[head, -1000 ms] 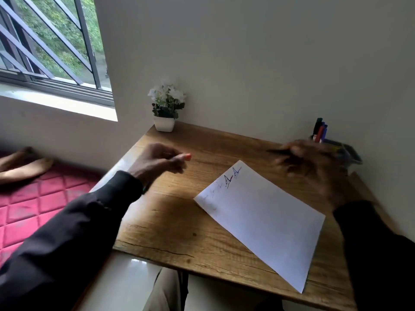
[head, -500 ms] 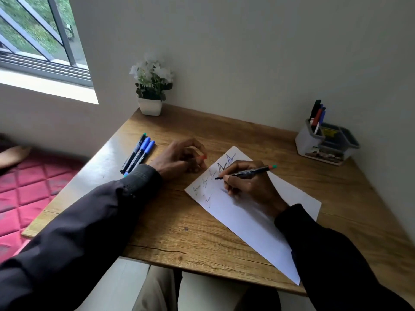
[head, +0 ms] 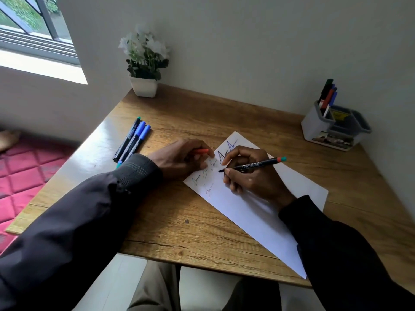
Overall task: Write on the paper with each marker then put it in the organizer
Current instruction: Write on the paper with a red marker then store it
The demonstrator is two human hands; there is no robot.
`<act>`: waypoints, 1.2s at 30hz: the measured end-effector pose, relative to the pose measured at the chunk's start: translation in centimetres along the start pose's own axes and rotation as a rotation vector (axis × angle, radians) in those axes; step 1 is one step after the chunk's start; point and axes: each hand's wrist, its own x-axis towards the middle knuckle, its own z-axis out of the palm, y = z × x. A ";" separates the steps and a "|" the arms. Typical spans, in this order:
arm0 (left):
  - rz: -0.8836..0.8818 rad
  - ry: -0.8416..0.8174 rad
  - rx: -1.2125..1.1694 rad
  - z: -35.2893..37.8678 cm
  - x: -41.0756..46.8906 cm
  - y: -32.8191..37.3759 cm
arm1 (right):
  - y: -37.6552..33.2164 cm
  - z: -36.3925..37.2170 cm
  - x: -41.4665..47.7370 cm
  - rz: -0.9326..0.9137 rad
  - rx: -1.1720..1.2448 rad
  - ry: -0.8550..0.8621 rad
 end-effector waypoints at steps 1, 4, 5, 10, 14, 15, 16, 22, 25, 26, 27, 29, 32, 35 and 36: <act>0.009 0.003 0.009 0.0 0.1 -0.1 | -0.1 0.1 0.0 0.000 0.001 -0.011; 0.022 0.011 0.003 0.0 0.1 -0.2 | -0.1 0.4 -0.2 -0.008 -0.006 -0.006; 0.025 0.011 0.008 0.0 0.2 -0.3 | -0.2 0.5 -0.2 -0.015 -0.017 -0.001; 0.037 0.011 0.002 0.0 0.3 -0.5 | -0.3 0.7 -0.3 -0.023 -0.055 0.002; 0.056 0.014 0.016 0.0 0.4 -0.6 | -0.3 0.8 -0.3 -0.028 -0.077 -0.005; 0.063 0.017 0.019 -0.1 0.4 -0.6 | -0.3 0.8 -0.3 -0.024 -0.080 -0.005; 0.068 0.020 0.021 -0.1 0.4 -0.7 | -0.3 0.8 -0.3 -0.020 -0.085 -0.005; 0.053 0.013 0.024 0.1 0.6 -0.9 | -0.4 0.8 -0.3 -0.012 -0.118 -0.007; 0.050 0.015 0.034 0.0 0.6 -1.0 | -0.4 1.0 -0.2 -0.018 -0.110 0.010; 0.048 0.014 0.033 0.0 0.6 -1.0 | -0.4 1.1 -0.3 -0.013 -0.096 0.021; 0.047 0.014 0.032 0.0 0.6 -1.0 | -0.4 1.1 -0.3 -0.008 -0.084 0.030; 0.047 0.015 0.034 0.0 0.6 -1.0 | -0.5 1.2 -0.3 0.003 -0.070 0.038; 0.047 0.015 0.036 0.0 0.7 -1.1 | -0.5 1.2 -0.3 0.017 -0.074 0.039; 0.040 0.007 0.040 0.0 0.8 -1.3 | -0.5 1.2 -0.1 0.017 -0.108 0.049; 0.036 0.006 0.040 0.0 0.8 -1.3 | -0.5 1.2 -0.1 0.016 -0.112 0.051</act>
